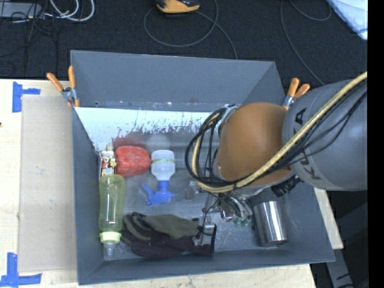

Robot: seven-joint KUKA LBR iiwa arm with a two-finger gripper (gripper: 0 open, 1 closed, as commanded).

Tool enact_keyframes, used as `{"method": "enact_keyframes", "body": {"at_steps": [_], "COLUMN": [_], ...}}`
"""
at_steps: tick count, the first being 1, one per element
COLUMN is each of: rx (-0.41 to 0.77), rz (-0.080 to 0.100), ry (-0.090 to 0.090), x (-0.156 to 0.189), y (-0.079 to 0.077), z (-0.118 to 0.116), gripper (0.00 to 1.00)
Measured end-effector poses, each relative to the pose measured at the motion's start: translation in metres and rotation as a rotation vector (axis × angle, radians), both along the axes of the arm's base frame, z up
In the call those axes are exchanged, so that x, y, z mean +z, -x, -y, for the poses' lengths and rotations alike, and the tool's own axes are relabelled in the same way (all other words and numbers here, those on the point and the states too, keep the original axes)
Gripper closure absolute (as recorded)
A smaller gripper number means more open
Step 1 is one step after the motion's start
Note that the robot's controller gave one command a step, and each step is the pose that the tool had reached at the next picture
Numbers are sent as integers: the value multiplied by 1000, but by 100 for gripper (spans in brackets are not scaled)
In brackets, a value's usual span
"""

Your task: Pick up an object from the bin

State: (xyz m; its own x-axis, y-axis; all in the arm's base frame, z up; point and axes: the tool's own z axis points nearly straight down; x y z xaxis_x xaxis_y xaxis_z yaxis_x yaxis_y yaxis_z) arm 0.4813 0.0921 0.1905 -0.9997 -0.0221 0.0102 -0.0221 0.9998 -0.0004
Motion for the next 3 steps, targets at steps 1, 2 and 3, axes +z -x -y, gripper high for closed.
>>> {"method": "enact_keyframes", "body": {"at_steps": [1, 2, 3], "rx": [274, 368, 120], "rz": [1, -1, -2], "ry": [-3, -4, -1], "x": [-22, -46, -64], "y": [3, 5, 7], "z": [5, 2, -9], "gripper": [0, 0, 0]}}
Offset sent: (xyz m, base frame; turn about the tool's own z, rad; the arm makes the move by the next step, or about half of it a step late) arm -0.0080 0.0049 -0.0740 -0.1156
